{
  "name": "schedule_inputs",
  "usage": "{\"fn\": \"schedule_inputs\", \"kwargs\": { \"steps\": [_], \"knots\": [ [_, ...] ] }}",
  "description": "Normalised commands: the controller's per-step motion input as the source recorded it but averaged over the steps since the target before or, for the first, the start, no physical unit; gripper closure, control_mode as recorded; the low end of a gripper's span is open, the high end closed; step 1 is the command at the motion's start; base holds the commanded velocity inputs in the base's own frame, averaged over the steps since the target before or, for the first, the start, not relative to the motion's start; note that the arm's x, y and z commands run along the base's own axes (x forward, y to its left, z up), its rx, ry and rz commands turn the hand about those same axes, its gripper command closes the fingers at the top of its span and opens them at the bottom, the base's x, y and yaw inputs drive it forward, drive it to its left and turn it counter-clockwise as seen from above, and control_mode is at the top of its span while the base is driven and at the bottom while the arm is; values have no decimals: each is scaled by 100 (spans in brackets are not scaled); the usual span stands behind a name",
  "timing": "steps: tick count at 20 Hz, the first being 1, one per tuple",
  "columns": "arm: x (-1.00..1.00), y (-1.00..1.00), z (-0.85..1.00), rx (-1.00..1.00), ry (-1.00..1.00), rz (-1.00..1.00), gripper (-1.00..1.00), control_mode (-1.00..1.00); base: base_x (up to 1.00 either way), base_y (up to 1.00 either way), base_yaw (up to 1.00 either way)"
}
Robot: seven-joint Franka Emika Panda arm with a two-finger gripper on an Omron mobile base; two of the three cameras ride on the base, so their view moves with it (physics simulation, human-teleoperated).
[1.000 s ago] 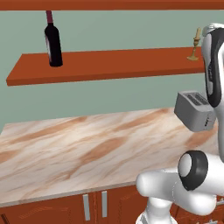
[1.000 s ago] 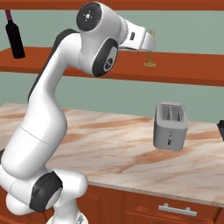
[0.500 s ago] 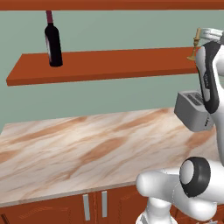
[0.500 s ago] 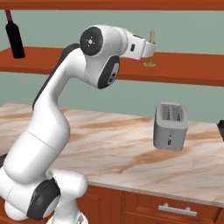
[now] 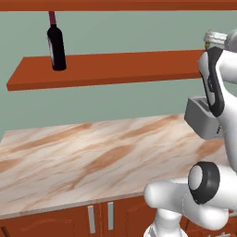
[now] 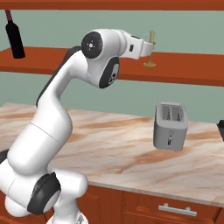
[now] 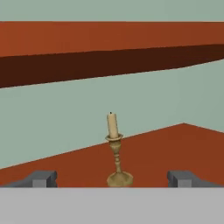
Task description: Get the candle and the wine from the cabinet and move them to the dining counter.
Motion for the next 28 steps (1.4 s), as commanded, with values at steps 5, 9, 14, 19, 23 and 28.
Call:
{"fn": "schedule_inputs", "kwargs": {
  "steps": [5, 9, 14, 19, 23, 28],
  "knots": [
    [14, 4, 6, -12, 1, 3, -100, -100, 0, 0, 0],
    [8, 0, 14, -7, 6, 0, -100, -100, 0, 0, 0],
    [14, 2, 3, -8, 7, 0, -100, -100, 0, 0, 0],
    [23, 0, 3, 0, 6, 0, -100, -100, 0, 0, 0],
    [28, 0, 0, 0, 1, 0, -100, -100, 0, 0, 0],
    [30, -1, -2, 0, 0, 0, -100, -100, 0, 0, 0]
  ]
}}
